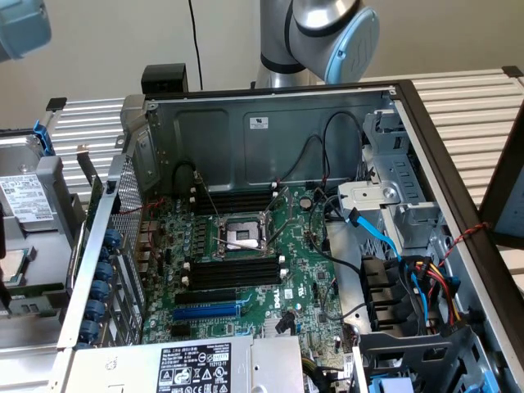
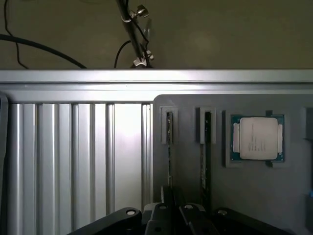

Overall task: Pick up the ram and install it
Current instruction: 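Pick up the ram and move it above insertion slot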

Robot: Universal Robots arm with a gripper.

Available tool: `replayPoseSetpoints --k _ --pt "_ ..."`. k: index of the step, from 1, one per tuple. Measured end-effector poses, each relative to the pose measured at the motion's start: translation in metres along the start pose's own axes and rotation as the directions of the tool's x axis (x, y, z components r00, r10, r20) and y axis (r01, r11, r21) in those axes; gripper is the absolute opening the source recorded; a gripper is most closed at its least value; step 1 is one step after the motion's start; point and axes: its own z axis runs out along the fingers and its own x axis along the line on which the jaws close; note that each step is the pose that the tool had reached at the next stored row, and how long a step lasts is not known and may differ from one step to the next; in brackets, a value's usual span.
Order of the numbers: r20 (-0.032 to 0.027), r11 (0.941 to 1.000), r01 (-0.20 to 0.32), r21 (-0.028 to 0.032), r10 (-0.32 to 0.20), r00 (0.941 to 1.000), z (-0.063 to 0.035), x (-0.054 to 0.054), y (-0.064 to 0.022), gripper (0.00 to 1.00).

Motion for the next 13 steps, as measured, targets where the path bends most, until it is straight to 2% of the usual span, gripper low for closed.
replayPoseSetpoints --k 7,13 --pt "-0.002 0.9999 -0.01 -0.0002 0.01 0.9999 -0.0052 0.0 0.0001 0.12" --pt "-0.0086 0.9999 -0.014 0.0 0.014 0.9999 -0.0238 0.0 0.0003 0.12"
